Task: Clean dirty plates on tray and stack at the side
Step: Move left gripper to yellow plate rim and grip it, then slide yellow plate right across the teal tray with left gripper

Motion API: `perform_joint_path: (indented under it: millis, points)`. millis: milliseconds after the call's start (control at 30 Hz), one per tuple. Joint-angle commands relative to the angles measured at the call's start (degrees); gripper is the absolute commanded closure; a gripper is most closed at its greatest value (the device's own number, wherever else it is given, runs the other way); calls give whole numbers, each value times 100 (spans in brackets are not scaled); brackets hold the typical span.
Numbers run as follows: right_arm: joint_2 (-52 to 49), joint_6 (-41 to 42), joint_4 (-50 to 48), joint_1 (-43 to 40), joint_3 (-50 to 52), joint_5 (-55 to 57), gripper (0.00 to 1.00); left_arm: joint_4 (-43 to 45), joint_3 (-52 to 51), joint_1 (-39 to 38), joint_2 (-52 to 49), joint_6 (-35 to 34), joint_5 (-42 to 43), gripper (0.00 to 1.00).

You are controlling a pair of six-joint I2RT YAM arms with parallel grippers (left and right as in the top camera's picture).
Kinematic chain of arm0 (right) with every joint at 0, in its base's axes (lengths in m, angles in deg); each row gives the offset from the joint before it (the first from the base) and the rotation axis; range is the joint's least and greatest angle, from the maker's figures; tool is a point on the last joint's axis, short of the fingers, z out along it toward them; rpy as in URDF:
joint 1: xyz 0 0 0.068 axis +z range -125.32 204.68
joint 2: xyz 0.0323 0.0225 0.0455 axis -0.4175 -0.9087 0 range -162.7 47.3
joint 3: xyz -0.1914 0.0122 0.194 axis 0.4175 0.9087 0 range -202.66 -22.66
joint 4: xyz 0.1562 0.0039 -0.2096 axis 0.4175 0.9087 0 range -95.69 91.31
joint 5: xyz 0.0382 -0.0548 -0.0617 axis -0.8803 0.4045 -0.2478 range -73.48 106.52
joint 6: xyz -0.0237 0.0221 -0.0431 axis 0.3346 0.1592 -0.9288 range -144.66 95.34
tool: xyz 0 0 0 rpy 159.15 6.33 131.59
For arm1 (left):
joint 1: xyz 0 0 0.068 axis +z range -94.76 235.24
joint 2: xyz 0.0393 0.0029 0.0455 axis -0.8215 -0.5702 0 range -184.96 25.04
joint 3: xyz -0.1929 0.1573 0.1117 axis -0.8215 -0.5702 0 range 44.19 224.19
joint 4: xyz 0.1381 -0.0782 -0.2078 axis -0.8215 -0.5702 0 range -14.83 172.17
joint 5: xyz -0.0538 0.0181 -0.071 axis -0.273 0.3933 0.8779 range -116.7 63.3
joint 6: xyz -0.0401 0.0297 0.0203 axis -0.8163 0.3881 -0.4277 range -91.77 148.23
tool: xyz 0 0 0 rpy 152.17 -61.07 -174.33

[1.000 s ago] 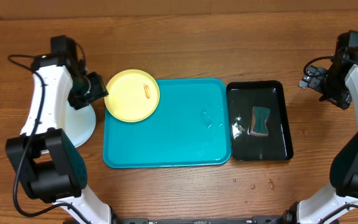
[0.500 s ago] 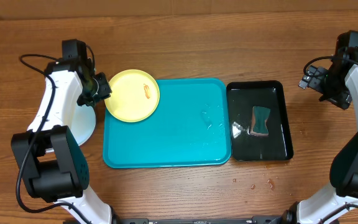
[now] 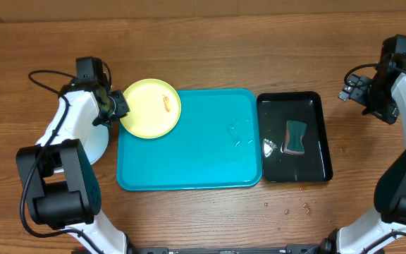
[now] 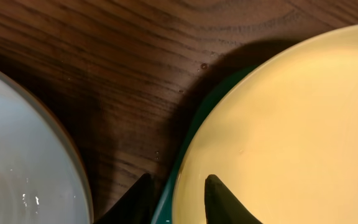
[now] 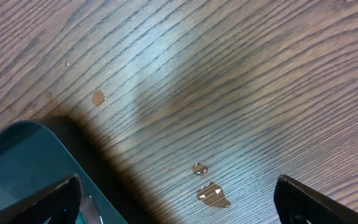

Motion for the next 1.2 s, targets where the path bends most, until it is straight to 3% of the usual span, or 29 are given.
perform_joint_path:
  millis: [0,167,300,500,667,733,1033,1167]
  points:
    - [90,22,-33,2,-55,-2,0,107,-149,-11,-15,24,-37,71]
    - [90,22,-33,2,-55,-2,0,125,-151,-11,-15,26,-37,71]
    - [90,22,-33,2,-55,-2,0,114,-153,-26,-15,26,-35,81]
    - [90,22,-33,0,-55,-2,0,229,-256,-55,-15,22,-35,80]
    - [90,22,-33,0,-55,-2,0,306,-269,-55,-15,28,7,91]
    - [90,22,-31,0,-55,-2,0,302,-264,-55,-15,28,111,96]
    - [90,22,-33,2,-55,-2,0,-350,70,-61,74,26,1421,96]
    - [90,22,-33,0,-55,-2,0,-833,111,-192,245,26,1471,96]
